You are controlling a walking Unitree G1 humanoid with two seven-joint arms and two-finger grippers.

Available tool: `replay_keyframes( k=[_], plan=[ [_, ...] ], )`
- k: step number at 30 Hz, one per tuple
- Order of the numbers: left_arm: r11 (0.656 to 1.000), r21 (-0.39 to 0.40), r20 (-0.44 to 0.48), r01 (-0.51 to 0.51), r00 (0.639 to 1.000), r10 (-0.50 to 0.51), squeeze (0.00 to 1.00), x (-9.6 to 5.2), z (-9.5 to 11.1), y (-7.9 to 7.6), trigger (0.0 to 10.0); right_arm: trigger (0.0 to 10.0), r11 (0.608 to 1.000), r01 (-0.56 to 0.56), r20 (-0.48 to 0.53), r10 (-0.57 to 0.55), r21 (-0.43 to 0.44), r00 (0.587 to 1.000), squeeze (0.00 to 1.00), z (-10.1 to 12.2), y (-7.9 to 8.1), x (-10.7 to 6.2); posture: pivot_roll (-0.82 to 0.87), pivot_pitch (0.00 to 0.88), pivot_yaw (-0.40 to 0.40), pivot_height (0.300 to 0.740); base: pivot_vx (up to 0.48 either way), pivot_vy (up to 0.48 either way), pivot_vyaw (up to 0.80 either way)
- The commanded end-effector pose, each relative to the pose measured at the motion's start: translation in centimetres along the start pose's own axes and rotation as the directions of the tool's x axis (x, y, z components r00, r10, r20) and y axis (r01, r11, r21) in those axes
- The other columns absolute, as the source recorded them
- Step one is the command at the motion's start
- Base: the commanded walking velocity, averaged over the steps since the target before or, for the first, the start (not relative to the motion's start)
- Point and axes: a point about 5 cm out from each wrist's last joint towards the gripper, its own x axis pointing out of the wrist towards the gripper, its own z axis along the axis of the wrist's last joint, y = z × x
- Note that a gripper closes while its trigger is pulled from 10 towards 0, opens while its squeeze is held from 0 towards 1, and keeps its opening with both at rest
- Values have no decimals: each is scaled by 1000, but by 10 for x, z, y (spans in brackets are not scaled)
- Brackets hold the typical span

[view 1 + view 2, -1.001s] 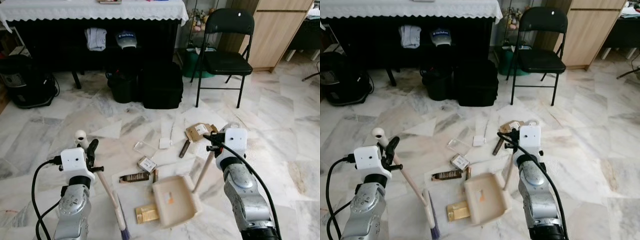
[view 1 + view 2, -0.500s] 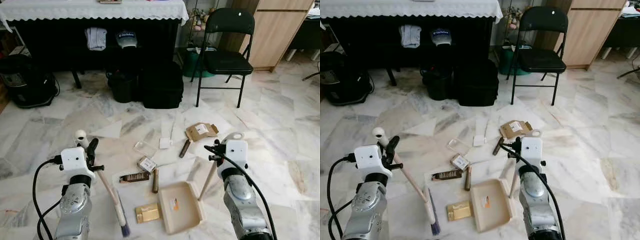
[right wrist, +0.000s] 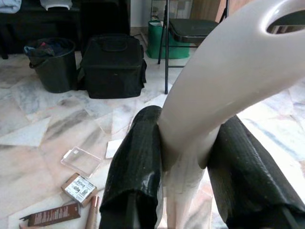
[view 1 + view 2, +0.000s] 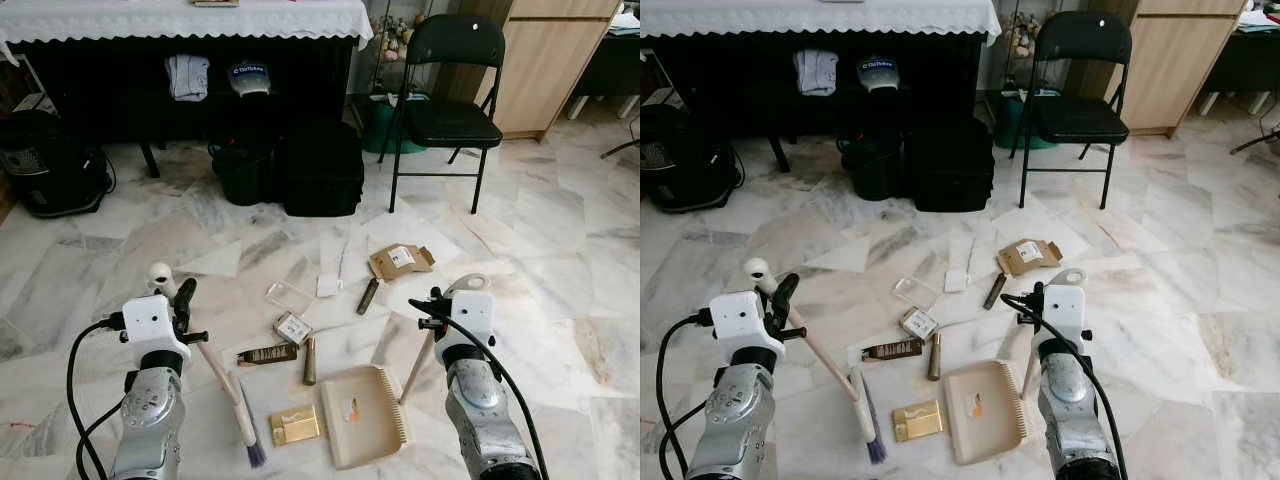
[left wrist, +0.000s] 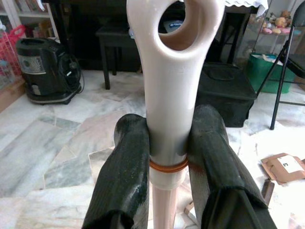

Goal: Sweep floor

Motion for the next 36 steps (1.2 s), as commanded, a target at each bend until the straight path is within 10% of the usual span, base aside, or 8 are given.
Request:
replay_keyframes(
  k=[1,36],
  plan=[
    [1000,-13,7,-16,1000,16,0,2,0,2,10000,10000,1000,21,38,-20,-4,999,0,6,-5,4,56,112,-40,740,0,0,0],
    [998,50,5,-44,999,44,0,-8,-1,26,10000,10000,999,7,0,-7,-34,1000,0,-17,-2,4,75,97,-35,740,0,0,0]
  ],
)
